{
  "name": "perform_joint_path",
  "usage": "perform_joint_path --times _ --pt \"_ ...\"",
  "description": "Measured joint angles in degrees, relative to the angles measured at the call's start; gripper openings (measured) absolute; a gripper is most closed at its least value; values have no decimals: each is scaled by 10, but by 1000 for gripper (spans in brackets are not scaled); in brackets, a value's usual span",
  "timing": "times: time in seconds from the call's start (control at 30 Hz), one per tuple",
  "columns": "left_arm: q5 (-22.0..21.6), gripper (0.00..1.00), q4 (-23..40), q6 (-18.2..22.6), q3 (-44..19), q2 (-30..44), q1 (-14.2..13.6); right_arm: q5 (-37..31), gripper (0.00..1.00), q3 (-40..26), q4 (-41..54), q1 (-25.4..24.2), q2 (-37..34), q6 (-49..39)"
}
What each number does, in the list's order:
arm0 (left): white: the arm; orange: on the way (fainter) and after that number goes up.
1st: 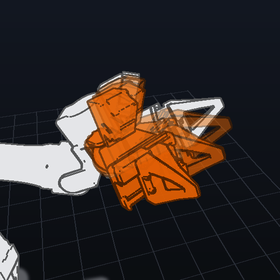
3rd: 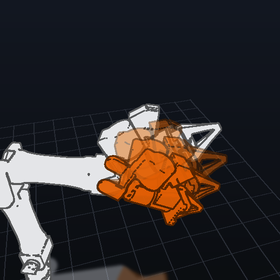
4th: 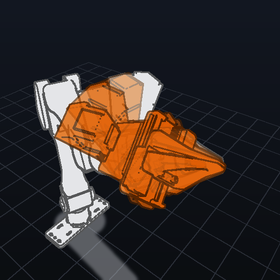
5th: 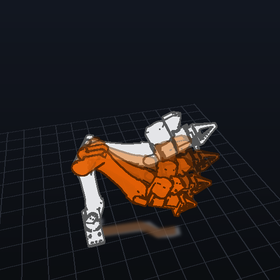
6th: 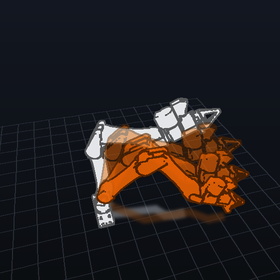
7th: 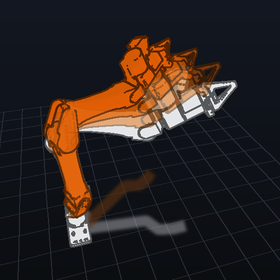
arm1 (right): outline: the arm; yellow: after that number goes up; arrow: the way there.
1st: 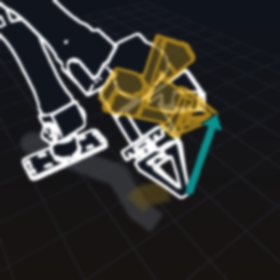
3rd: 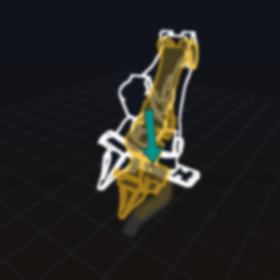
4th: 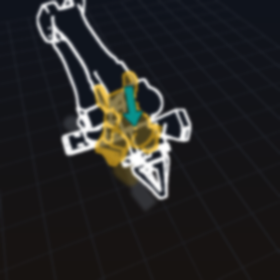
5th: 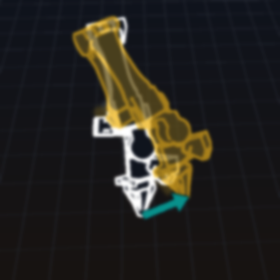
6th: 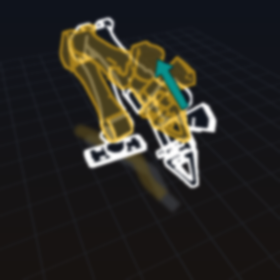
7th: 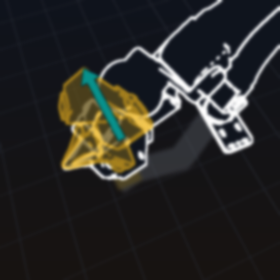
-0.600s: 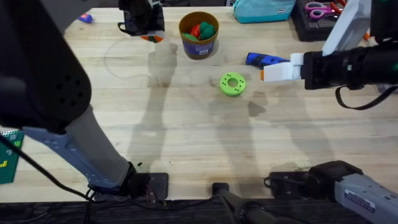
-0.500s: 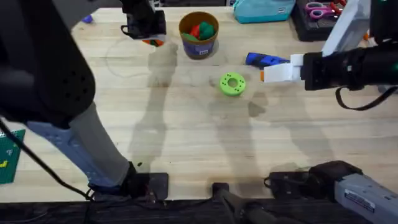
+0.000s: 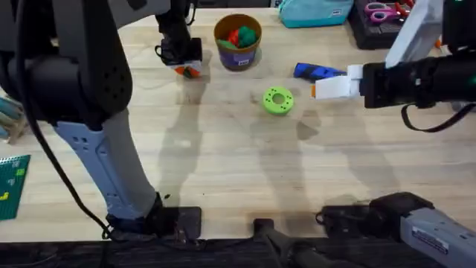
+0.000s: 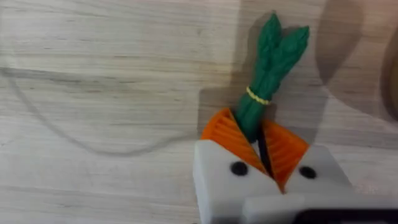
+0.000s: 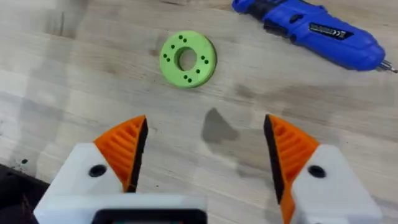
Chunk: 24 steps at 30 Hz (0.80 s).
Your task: Pick up the gripper from the table and insert it into the empty holder that is missing its gripper. Then pick up a screw, insert it into the mounting hole, and use the screwdriver to tighten it. Finally, clean up the table by picking up the vegetable and placing it into the bucket.
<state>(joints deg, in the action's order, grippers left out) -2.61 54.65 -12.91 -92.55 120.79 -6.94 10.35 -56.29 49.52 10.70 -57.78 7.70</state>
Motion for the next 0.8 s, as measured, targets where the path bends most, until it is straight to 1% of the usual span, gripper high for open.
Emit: perform_joint_path --times 0.17,0.23,0.37,0.57,0.67,0.8 --pt "0 29 1 0 0 -2 0 0 986 0 0 0 0 0" --pt "0 29 -2 0 -1 -17 0 0 986 0 0 0 0 0" --pt "0 29 0 1 -16 -68 0 0 986 0 0 0 0 0" --pt "0 29 9 7 -68 -153 -3 0 986 0 0 0 0 0" --pt "1 29 29 12 -95 -173 -13 0 986 0 0 0 0 0" --pt "17 29 29 22 -110 -174 -41 0 986 0 0 0 0 0"
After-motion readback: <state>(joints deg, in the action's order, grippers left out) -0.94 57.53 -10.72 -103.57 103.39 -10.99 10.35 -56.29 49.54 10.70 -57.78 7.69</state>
